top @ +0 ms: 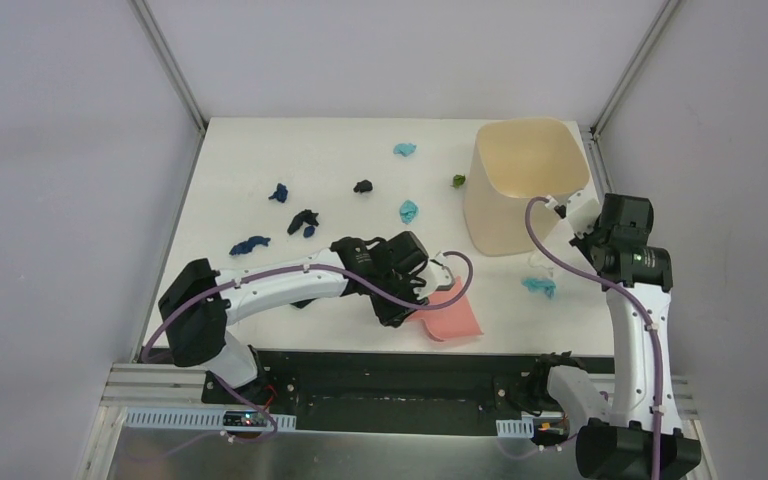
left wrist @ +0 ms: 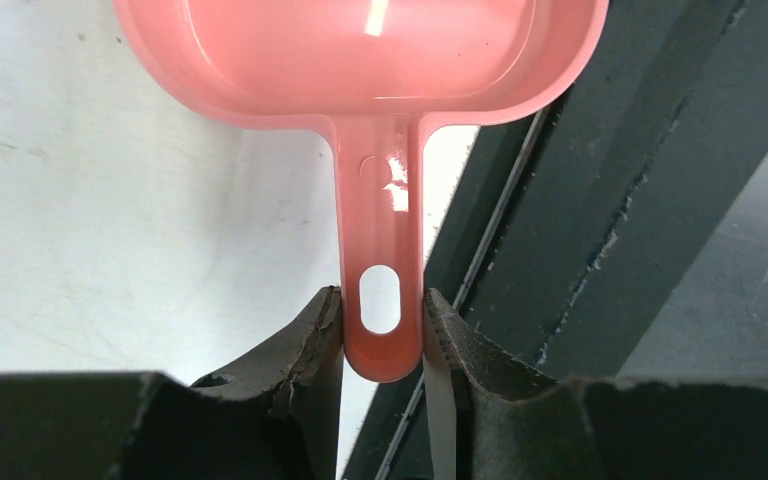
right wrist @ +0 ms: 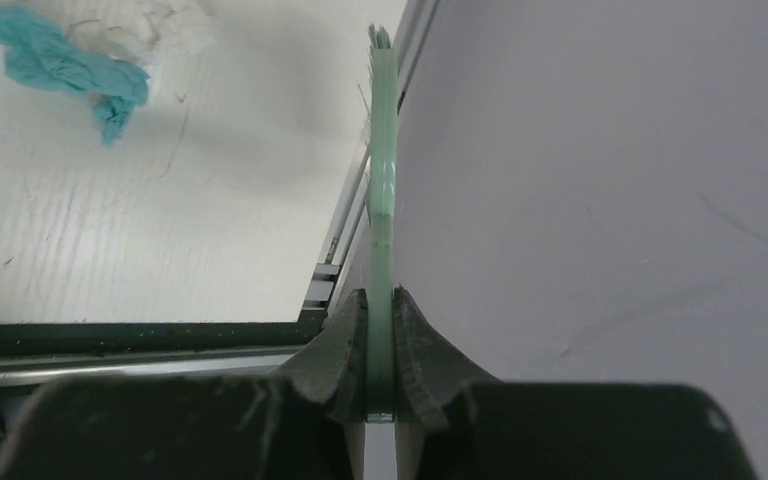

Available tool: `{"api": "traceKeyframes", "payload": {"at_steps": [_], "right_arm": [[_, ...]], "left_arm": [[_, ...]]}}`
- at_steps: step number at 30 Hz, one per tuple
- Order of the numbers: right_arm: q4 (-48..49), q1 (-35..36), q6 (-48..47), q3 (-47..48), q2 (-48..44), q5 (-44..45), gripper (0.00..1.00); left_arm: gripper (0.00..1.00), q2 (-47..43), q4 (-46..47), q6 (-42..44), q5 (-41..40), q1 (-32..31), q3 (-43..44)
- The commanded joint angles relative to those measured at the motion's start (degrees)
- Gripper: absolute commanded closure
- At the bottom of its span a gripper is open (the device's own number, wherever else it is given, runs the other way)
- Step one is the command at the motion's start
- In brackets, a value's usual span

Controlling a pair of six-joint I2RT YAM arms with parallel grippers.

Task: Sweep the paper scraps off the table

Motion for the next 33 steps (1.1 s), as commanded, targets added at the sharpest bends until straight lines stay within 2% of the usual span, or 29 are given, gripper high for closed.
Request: {"api": "traceKeyframes", "payload": {"at_steps": [1, 8, 13, 19, 29, 33], "right_arm": [[10.92, -0.49, 2.95, -1.50, -0.52, 6.04, 1.00], [15.13, -0.84, 4.26, -8.50, -0.18, 5.63, 1.00], [14.21, -0.75, 6.66, -13.90, 0.38, -0.32, 1.00], [8.31, -0.15, 10.79, -14.93, 1.57, -7.92, 1.00], [-0.06, 5.54, 19.96, -11.45, 0.48, -21.76, 1.00], [-2.36, 6.76, 19.16, -11.36, -0.78, -25.35, 1.00]], "left_arm": [[1.00, 2.84, -2.89, 1.92, -5.42, -1.17, 2.38], [1.00, 5.03, -0.95, 1.08, -6.00, -1.18, 1.98], [1.00, 4.91, -1.35, 1.31, -5.99, -1.24, 1.81], [1.00, 4.35, -1.56, 1.87, -4.65, -1.25, 1.35], [1.00, 4.52, -2.07, 2.50, -1.92, -1.18, 1.11], [1.00, 4.55, -2.26, 2.98, -2.55, -1.18, 1.02]]}}
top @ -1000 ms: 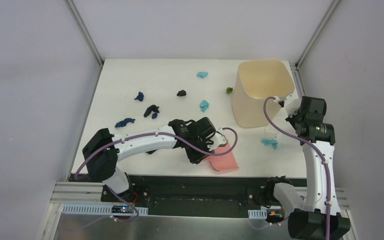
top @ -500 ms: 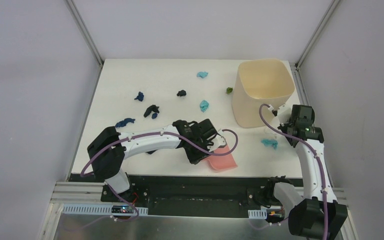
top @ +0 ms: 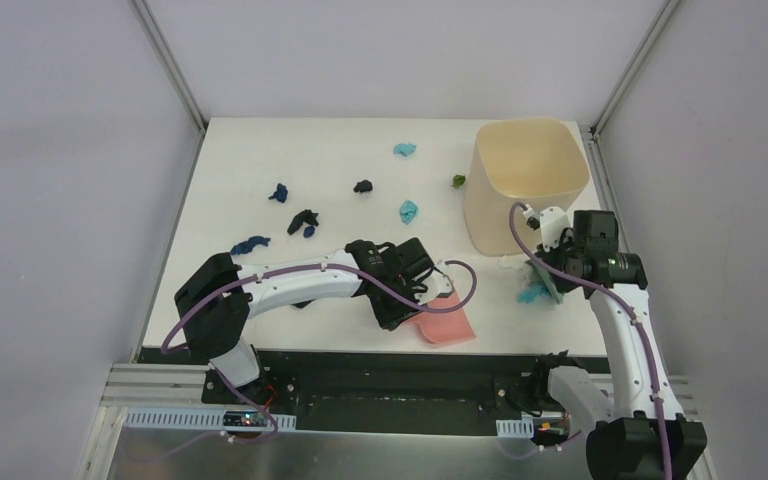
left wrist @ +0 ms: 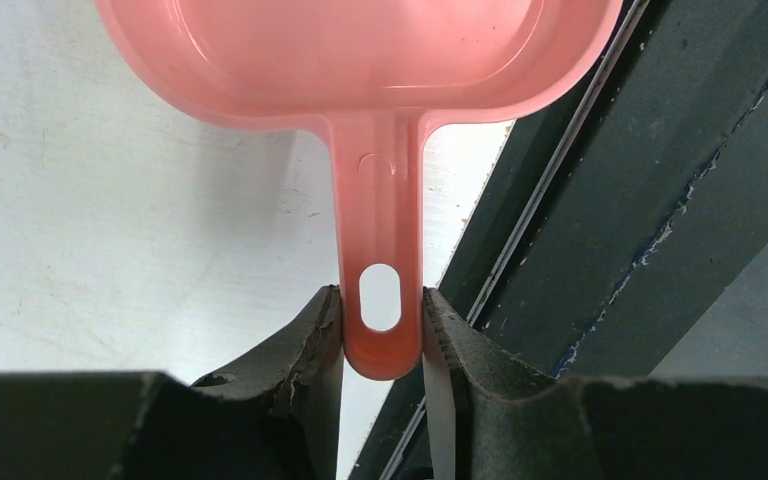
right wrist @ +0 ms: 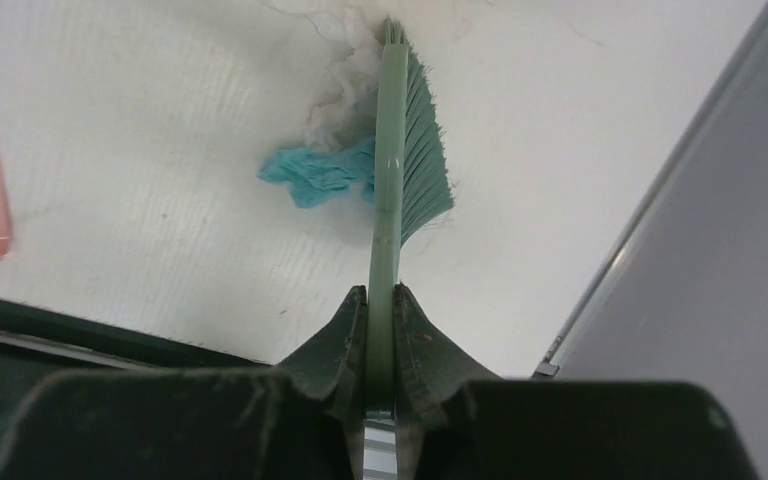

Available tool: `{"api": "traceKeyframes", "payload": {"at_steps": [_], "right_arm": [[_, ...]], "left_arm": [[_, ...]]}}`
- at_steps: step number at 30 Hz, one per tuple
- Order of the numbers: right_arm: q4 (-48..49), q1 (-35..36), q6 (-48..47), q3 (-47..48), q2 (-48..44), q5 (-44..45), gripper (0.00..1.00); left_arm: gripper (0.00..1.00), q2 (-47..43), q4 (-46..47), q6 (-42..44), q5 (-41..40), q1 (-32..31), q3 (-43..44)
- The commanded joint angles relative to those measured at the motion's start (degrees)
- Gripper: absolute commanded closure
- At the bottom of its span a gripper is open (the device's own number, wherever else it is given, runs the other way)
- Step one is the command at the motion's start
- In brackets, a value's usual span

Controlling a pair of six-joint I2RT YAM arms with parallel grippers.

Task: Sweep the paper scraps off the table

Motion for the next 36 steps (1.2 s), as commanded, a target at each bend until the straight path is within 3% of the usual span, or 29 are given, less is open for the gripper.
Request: {"api": "traceKeyframes", "payload": {"at_steps": [1, 21, 25, 31, 36], "right_arm": [[-6.98, 1.72, 3.51, 0.95, -0.95, -9.42, 1.00], [-6.05, 7.62, 6.93, 8.79, 2.34, -15.52, 1.00], [-11.59, 7.61, 2.47, 14.89, 3.10, -13.55, 1.00], [-13.99, 6.89, -5.98, 18.56, 5.19, -1.70, 1.00], [-21.07, 6.44, -15.75, 17.30, 5.56, -3.32, 1.00]], "left_arm": [[1.00, -0.73, -0.92, 1.54, 0.78, -0.32, -0.18], [1.00, -0.27, -2.08, 1.82, 2.07, -0.29, -0.16], [1.00, -0.44, -1.83, 1.87, 2.17, -0.28, -0.14], [1.00, -0.39, -1.83, 1.96, 1.86, -0.32, -0.64], [1.00, -1.49, -0.88, 2.41, 2.50, -0.29, -1.25]]}}
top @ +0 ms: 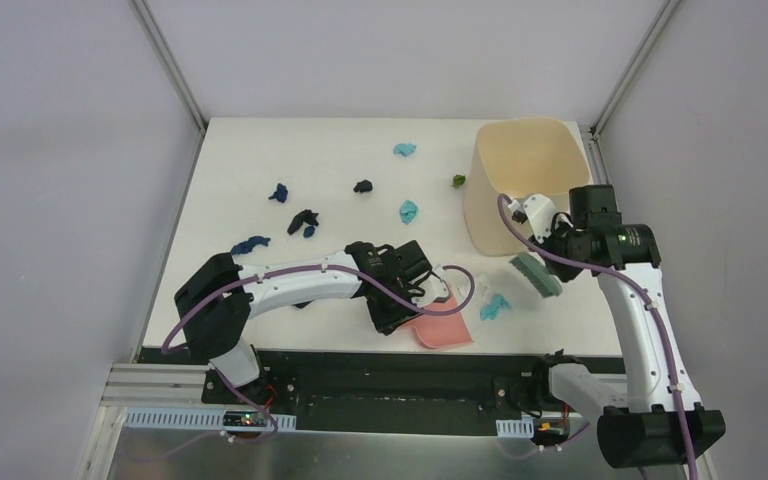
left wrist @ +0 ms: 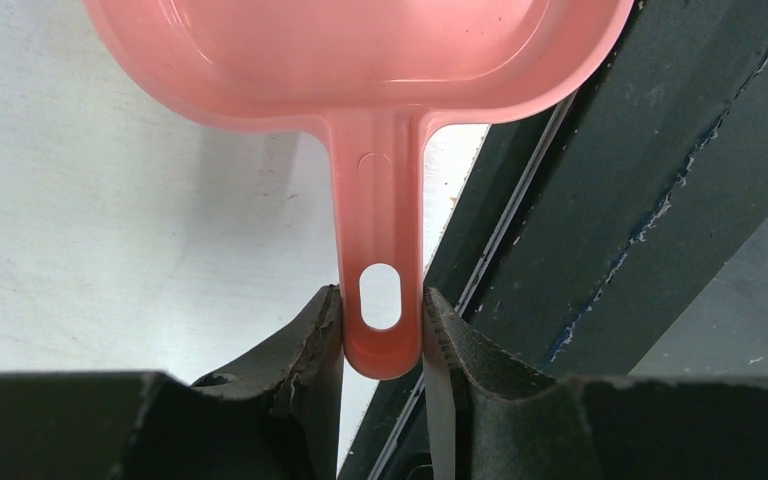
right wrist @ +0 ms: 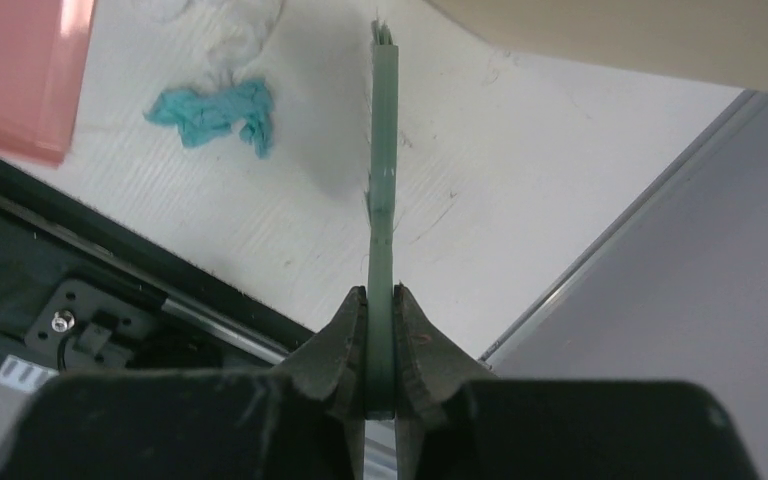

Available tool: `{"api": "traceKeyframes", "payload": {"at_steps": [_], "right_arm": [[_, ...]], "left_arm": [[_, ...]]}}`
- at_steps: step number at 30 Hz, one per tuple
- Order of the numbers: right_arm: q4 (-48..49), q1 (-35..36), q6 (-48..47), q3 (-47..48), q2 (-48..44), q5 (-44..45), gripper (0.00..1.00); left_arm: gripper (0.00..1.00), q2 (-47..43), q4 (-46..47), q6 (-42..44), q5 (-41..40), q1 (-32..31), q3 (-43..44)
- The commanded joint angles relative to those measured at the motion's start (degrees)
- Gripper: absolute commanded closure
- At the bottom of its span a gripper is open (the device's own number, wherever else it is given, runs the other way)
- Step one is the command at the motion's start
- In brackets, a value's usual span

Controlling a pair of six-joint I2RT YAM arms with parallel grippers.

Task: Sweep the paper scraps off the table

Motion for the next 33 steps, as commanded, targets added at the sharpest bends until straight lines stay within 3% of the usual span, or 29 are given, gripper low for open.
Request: {"api": "traceKeyframes", "payload": {"at_steps": [1, 7, 13, 19, 27, 33], "right_arm": [[-8.64, -0.35, -9.94, 1.01, 0.77, -0.34, 1.00], [-12.75, 0.32, -7.25, 2.36, 3.08, -9.32, 1.00], [1.55, 3.19, 5.88, -2.32, 2.32, 4.06, 1.00], [5.87, 5.17, 14.36, -2.65, 3.20, 6.99, 1.00], [3.67, 5.55, 22.23, 1.69, 9.52, -17.31, 1.00], [4.24, 5.55, 24.68, 2.01, 11.74, -25.99, 1.00]], "left_arm": [[1.00, -1.35, 0.55, 1.68, 1.06, -0.30, -0.39], [1.00, 0.61, -2.14, 1.66, -0.83, -0.28, 1.27], [1.00, 2.69, -6.24, 0.99, -3.70, -0.15, 4.59], [1.00, 5.64, -7.58, 0.08, -2.43, -0.14, 6.58], [1.00, 6.58, -4.91, -1.66, -1.52, 0.12, 7.20], [1.00, 7.17, -4.09, -2.22, -3.71, 0.14, 7.74]]}}
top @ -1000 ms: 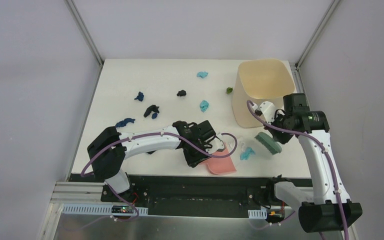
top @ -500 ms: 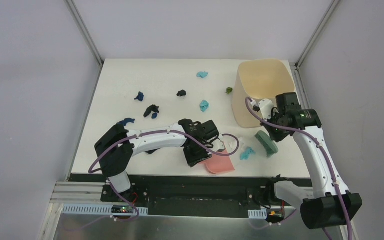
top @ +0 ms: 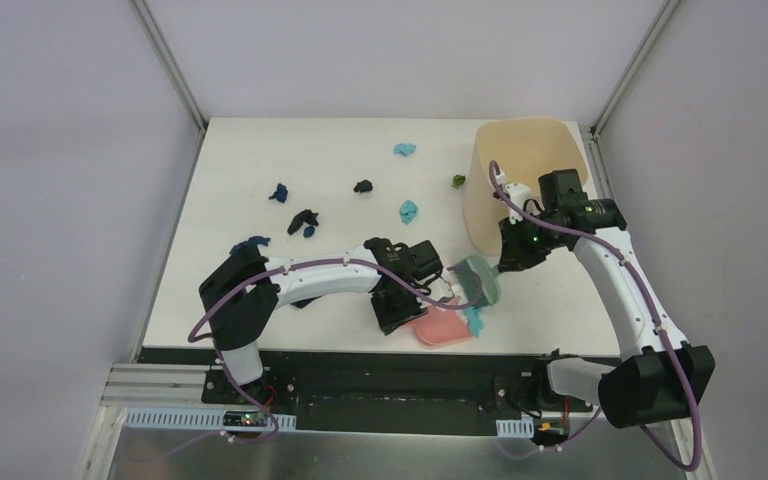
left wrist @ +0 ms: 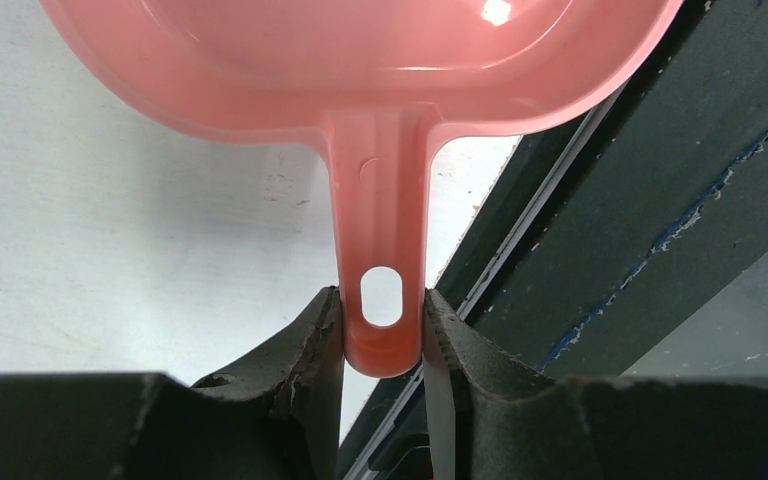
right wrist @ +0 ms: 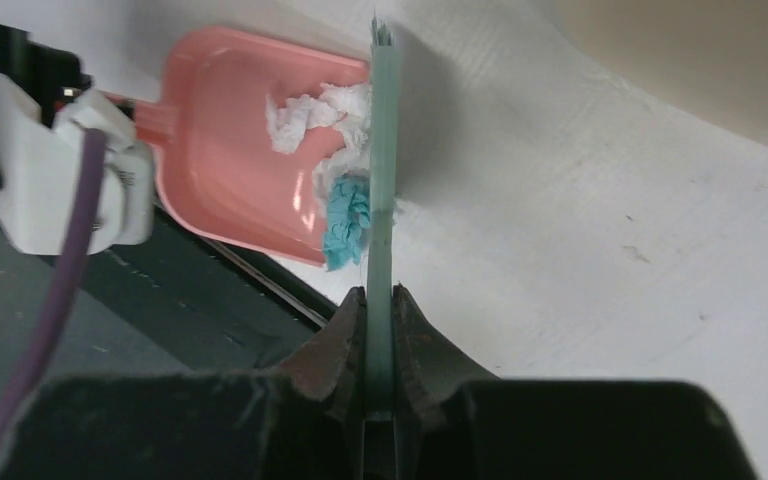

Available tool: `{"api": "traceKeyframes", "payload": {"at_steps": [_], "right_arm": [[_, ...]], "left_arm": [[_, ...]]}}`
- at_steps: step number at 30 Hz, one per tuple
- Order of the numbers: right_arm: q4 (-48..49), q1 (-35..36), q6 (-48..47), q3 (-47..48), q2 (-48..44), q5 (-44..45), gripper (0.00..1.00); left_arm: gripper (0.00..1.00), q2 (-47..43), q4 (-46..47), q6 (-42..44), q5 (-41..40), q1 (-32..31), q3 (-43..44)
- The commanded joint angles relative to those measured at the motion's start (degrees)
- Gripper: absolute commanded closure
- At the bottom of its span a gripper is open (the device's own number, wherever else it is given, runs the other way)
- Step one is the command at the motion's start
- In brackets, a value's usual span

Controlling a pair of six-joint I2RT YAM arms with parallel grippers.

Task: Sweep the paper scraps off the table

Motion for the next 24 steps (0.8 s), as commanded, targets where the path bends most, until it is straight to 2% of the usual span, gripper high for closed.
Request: {"api": "traceKeyframes", "payload": {"at_steps": [1, 6, 10, 14, 18, 24], "right_arm": [[0.46, 0.37, 4.03, 2.20, 0.85, -11.71, 1.00], [0.39, -0.60, 4.64, 3.17, -0.38, -19.77, 1.00], [0.05, -3.86, 4.97, 5.72, -2.04, -20.85, 1.00], [0.32, -4.62, 4.52, 9.44, -4.21, -14.03, 1.00], [0.34, -4.59, 3.29, 11.74, -5.60, -5.02, 1.00], [-2.18, -2.85, 0.77, 8.35, -8.81, -2.46, 1.00]], "left_arm": [[1.00, 0.08, 1.36, -1.26, -2.56, 0.08, 2.41], [1.00, -1.30, 2.69, -1.40, -3.24, 0.27, 1.57], [1.00, -3.15, 3.25, -1.36, -4.46, 0.27, 0.90], [1.00, -5.89, 3.86, -1.47, -6.31, 0.23, -0.97], [1.00, -7.24, -0.18, -2.70, -8.07, 0.19, 0.02], [1.00, -6.76, -9.98, -4.29, -13.26, -0.08, 4.16]]}}
